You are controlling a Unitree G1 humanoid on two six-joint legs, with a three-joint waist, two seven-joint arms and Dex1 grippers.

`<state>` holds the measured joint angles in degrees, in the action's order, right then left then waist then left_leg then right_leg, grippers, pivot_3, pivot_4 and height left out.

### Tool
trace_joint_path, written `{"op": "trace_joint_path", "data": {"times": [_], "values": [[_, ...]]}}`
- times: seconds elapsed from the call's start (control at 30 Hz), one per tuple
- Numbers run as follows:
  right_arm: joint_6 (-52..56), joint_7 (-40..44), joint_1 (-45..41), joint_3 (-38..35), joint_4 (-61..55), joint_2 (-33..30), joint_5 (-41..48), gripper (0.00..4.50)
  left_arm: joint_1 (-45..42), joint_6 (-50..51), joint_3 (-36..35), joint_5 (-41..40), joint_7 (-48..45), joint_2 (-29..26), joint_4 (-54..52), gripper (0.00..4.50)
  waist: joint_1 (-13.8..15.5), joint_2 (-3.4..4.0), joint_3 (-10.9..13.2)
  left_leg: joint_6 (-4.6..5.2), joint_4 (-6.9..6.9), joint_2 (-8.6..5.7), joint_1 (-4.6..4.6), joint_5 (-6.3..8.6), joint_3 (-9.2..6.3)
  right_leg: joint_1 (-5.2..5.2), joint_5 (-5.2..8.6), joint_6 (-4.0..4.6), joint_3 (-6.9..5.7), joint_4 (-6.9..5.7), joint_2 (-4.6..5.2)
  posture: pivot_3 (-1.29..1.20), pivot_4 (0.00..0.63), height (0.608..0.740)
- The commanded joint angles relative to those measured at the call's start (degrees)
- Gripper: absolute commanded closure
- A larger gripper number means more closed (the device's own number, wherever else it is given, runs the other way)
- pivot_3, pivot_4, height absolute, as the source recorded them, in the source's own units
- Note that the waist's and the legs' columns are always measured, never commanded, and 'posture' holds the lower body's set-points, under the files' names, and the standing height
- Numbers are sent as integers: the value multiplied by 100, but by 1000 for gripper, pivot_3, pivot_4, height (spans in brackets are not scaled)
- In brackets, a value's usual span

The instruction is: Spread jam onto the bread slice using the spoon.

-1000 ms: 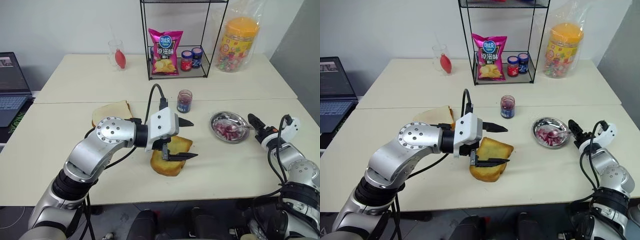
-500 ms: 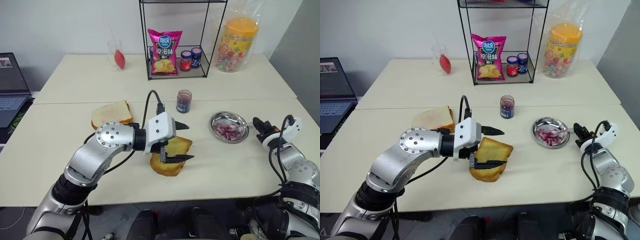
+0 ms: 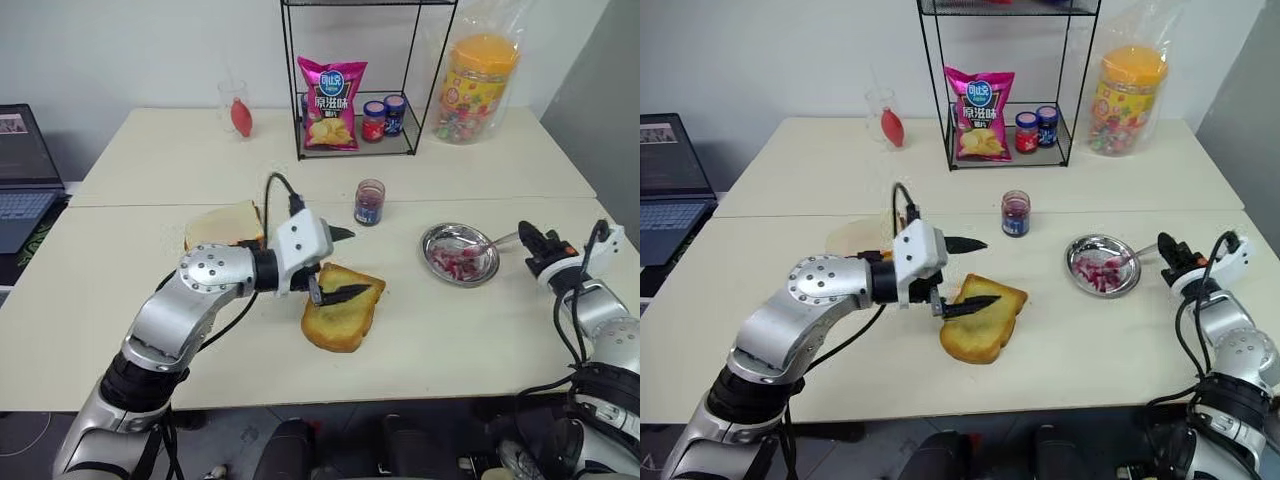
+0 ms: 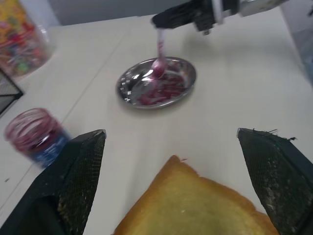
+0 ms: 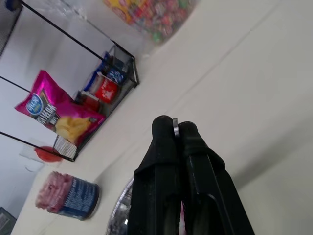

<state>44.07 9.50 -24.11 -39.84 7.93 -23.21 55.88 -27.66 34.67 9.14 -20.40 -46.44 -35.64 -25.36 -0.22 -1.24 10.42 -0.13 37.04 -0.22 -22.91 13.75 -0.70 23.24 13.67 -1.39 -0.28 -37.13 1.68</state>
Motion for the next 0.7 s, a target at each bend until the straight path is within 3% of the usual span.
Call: {"op": "trace_joint_path", "data": {"times": [0.03,0.17,0.3,0.7], "values": [[152,-335,-167,-178,-748,-116,525,4481,63,234,-468,-155,361,40,-336,0,-2,0,0,0,1,1,0,0,-1,0,2,-4,-1,0,0,0,150,740],[135,-680,-834,532,-1201,-35,326,4481,72,538,-945,-201,613,-131,-372,0,-52,6,4,0,3,1,2,0,6,2,10,-20,6,-7,-1,0,150,740],[-121,-532,-1657,1451,-919,199,-260,4481,40,584,-908,-15,721,-270,-195,0,-140,6,4,1,4,3,10,-2,8,2,8,-21,9,-13,-5,0,150,740],[-1468,474,-3518,2845,1273,823,-2010,4481,47,989,-1115,-155,1144,-121,-165,0,-113,7,6,0,-5,-3,-12,0,-2,13,-9,6,-8,2,8,0,150,740]]}}
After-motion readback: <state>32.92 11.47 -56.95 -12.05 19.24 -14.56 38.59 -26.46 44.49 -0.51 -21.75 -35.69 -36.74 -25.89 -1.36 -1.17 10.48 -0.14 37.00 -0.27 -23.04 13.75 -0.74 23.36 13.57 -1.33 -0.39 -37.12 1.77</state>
